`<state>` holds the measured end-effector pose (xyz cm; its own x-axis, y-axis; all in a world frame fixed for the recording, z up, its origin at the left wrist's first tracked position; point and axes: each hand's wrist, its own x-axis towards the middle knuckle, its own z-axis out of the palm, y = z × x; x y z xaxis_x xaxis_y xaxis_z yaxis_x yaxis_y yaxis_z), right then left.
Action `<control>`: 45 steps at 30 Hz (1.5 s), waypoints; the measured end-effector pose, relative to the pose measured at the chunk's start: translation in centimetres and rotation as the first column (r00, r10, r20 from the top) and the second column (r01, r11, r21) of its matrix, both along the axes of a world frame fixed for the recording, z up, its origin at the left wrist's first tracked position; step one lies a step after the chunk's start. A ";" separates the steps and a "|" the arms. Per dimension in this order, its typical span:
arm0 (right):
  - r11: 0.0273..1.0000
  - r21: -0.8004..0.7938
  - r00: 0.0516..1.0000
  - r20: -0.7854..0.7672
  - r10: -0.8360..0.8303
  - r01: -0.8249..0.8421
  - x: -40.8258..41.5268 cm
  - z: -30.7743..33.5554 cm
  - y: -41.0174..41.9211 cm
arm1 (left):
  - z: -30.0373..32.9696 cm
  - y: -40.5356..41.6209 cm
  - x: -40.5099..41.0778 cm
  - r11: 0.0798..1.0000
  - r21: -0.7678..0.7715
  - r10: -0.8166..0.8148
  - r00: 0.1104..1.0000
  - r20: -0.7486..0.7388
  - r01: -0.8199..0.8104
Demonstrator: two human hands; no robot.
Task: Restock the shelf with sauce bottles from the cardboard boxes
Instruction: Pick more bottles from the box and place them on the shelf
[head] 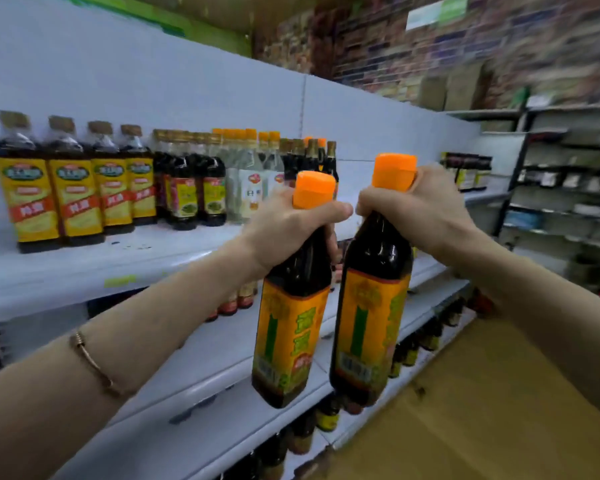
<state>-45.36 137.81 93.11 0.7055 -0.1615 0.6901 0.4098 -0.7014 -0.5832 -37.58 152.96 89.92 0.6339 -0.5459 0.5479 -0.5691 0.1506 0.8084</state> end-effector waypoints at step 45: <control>0.993 -0.059 0.992 0.072 0.107 -0.102 39.2 4.3 -62.1 | 4.8 -61.9 37.8 0.994 -0.057 0.092 0.995 -0.028 -0.094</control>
<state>-6.20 75.73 97.44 0.6625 -0.0500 0.7474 0.5236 -0.6826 -0.5098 0.18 91.04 94.75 0.6946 -0.4517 0.5599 -0.5619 0.1454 0.8144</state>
